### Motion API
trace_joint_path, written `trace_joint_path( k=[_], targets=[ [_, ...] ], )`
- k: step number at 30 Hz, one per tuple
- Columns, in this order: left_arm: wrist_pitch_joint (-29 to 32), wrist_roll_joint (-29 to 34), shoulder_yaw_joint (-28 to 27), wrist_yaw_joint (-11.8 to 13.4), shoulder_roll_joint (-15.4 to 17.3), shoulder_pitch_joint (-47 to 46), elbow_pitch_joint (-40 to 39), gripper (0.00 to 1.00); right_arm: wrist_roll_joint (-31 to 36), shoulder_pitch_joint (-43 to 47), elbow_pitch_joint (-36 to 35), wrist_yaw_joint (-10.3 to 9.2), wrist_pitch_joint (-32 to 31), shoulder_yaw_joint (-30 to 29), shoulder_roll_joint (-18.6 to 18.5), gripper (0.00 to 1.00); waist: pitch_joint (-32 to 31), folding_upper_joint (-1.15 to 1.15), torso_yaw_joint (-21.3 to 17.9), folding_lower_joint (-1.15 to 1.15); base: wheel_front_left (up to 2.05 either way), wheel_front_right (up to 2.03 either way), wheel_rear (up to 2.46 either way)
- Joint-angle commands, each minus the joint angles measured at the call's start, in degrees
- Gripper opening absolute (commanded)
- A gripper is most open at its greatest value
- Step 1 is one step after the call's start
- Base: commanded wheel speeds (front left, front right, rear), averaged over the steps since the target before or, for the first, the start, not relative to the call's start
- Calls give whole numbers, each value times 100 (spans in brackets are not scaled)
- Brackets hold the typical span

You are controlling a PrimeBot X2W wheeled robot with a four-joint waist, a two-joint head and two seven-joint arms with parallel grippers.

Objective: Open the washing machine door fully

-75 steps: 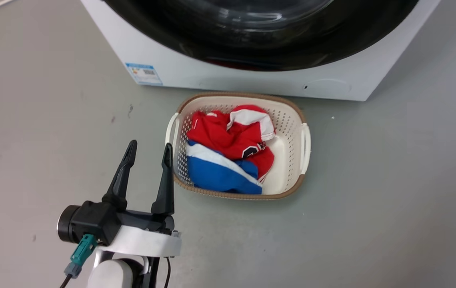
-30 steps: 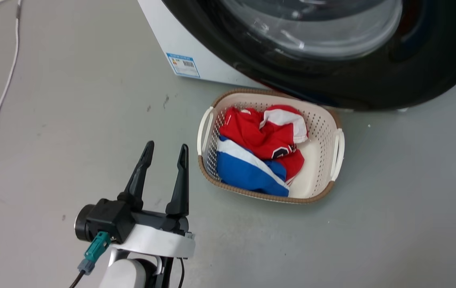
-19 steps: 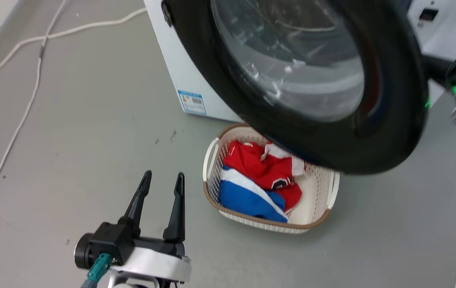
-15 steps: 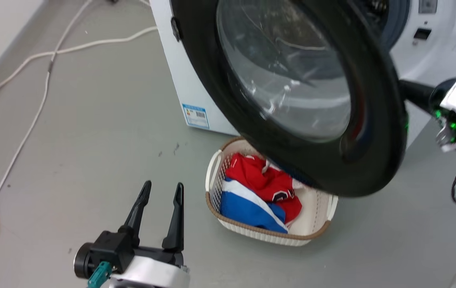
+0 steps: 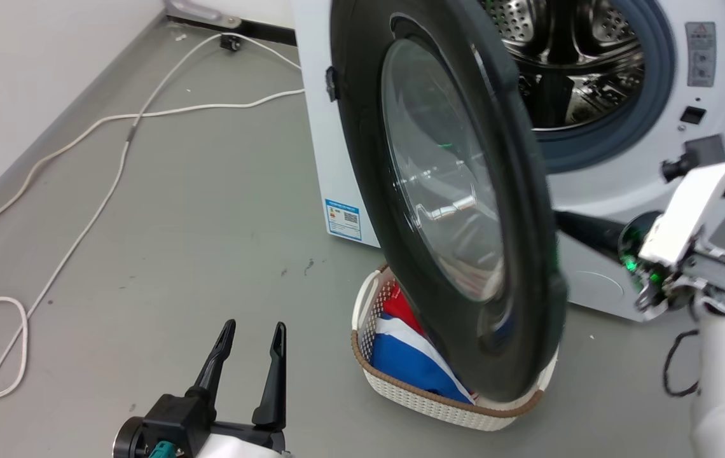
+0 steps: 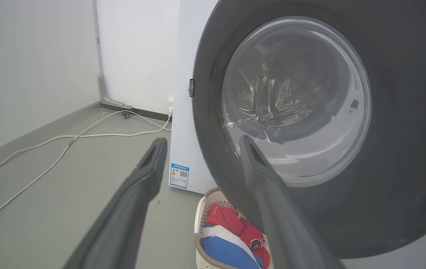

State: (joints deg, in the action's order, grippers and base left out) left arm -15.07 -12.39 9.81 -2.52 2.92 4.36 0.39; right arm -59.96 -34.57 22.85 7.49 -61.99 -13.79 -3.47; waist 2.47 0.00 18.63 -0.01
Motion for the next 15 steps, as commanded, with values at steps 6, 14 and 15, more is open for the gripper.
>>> trace_joint_path(
  k=[6, 14, 15],
  targets=[
    [-16, 68, -41, -34, -5, 135, 44, 100, -811, 511, -155, 0, 271, 872, 81, 0, -173, 0, 246, 1, 0, 0, 0],
    [-16, 128, -77, -91, -5, 230, 65, 100, -1426, 856, -335, 0, 759, 1866, 77, 0, -340, 0, 505, 1, 0, 0, 0],
    [-16, 143, -80, -90, -5, 235, 73, 100, -1452, 874, -334, 1, 825, 1957, 78, 0, -360, 0, 537, 1, 0, 0, 0]
  ],
)
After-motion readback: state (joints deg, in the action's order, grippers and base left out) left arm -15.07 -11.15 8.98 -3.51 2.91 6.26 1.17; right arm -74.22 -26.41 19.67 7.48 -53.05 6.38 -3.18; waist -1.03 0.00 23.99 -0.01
